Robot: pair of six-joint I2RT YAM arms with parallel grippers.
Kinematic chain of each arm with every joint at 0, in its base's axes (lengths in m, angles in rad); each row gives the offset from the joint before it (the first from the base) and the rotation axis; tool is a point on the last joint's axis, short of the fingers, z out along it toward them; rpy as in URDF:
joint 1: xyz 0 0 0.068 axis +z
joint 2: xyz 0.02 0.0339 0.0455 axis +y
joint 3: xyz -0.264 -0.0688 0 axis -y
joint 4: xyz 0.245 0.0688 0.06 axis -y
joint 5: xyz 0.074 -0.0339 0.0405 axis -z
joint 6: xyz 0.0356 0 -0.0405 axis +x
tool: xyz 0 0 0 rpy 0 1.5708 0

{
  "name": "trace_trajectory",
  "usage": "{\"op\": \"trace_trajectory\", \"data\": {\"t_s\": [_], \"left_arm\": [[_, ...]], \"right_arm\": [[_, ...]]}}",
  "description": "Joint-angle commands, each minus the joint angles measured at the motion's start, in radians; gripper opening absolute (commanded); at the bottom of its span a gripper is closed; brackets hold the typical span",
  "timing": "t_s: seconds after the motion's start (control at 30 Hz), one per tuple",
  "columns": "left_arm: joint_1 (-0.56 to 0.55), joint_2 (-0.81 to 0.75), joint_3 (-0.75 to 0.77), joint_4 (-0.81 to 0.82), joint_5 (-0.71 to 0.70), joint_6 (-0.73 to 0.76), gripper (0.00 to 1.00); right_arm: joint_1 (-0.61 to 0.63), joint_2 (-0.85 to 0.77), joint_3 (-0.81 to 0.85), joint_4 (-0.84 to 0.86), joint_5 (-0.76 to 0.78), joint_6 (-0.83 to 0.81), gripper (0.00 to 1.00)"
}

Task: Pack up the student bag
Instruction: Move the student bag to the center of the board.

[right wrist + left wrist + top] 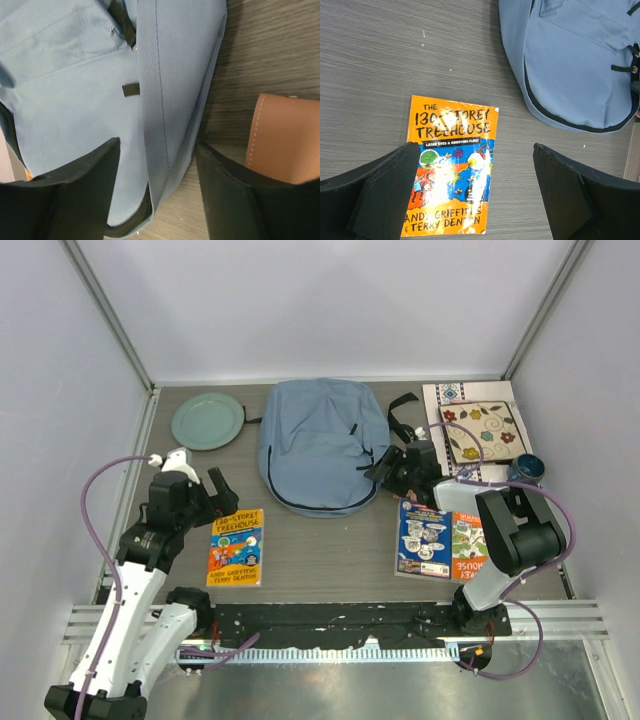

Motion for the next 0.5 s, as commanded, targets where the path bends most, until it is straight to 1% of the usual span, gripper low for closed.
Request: {"op": "trace_trajectory", "data": {"t_s": [0.0, 0.03, 0.1, 0.13, 0.17, 0.2, 0.23, 0.27, 0.3, 0.33, 0.37, 0.4, 0.43, 0.47], "left_arm": [[-0.001, 0.011, 0.006, 0.051, 0.086, 0.031, 1.00], [0.000, 0.014, 0.009, 0.051, 0.096, 0.032, 1.00], [-0.001, 0.014, 0.007, 0.068, 0.122, 0.022, 0.99], [0.000, 0.015, 0.000, 0.095, 0.129, -0.007, 0.98], [-0.001, 0.011, -0.009, 0.122, 0.160, -0.035, 0.98], [-0.001, 0.012, -0.022, 0.154, 0.188, -0.061, 0.98], [0.000, 0.015, -0.045, 0.225, 0.218, -0.113, 0.94], [-0.003, 0.021, -0.054, 0.261, 0.246, -0.136, 0.93], [-0.009, 0.041, -0.060, 0.290, 0.275, -0.155, 0.93], [-0.015, 0.054, -0.063, 0.333, 0.275, -0.170, 0.92], [-0.023, 0.072, -0.060, 0.349, 0.271, -0.179, 0.92], [-0.039, 0.109, -0.043, 0.359, 0.251, -0.179, 0.92], [-0.049, 0.132, -0.030, 0.361, 0.243, -0.178, 0.92], [-0.056, 0.152, -0.016, 0.358, 0.238, -0.173, 0.92]], "right_arm": [[0.020, 0.026, 0.062, 0.018, 0.040, 0.019, 0.60], [0.023, 0.024, 0.057, 0.030, 0.032, 0.025, 0.44], [0.031, 0.013, 0.040, 0.062, 0.018, 0.065, 0.38], [0.045, 0.007, 0.033, 0.073, 0.018, 0.085, 0.30], [0.051, -0.002, 0.022, 0.095, 0.034, 0.103, 0.29], [0.060, -0.022, 0.001, 0.104, 0.043, 0.143, 0.26], [0.084, -0.036, -0.010, 0.107, 0.058, 0.157, 0.19], [0.098, -0.051, -0.019, 0.095, 0.073, 0.171, 0.17], [0.118, -0.089, -0.027, 0.083, 0.118, 0.188, 0.17], [0.138, -0.108, -0.048, 0.076, 0.132, 0.203, 0.17], [0.190, -0.123, -0.058, 0.072, 0.139, 0.200, 0.17], [0.213, -0.152, -0.059, 0.054, 0.147, 0.186, 0.17], [0.230, -0.164, -0.050, 0.014, 0.153, 0.139, 0.24], [0.249, -0.186, -0.041, -0.097, 0.173, 0.121, 0.32]]}}
